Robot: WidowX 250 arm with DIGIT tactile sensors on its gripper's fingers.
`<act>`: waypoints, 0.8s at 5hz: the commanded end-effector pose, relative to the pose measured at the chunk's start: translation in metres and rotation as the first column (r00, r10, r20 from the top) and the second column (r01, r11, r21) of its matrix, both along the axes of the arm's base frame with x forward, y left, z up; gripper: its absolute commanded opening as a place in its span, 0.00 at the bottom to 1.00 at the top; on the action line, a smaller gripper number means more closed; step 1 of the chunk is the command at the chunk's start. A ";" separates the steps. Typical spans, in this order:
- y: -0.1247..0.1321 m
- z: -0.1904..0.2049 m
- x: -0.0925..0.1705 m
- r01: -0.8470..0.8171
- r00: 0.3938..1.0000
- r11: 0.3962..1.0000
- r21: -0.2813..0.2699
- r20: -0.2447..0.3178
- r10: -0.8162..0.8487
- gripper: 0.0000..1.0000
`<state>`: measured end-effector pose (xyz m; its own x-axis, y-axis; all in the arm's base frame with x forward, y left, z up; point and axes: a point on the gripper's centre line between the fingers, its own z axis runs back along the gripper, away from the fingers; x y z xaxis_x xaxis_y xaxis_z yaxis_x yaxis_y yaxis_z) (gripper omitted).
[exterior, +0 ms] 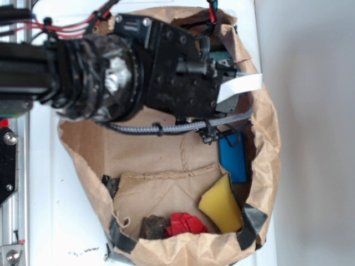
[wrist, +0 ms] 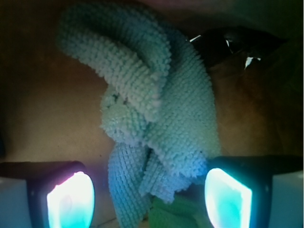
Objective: Grab the blue cloth.
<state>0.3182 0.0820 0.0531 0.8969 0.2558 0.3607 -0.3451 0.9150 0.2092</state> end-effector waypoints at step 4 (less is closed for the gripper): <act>0.003 0.003 0.025 0.014 0.989 1.000 0.000 0.146 -0.014 1.00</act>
<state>0.3361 0.0810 0.0425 0.8507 0.2558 0.4593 -0.3610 0.9193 0.1567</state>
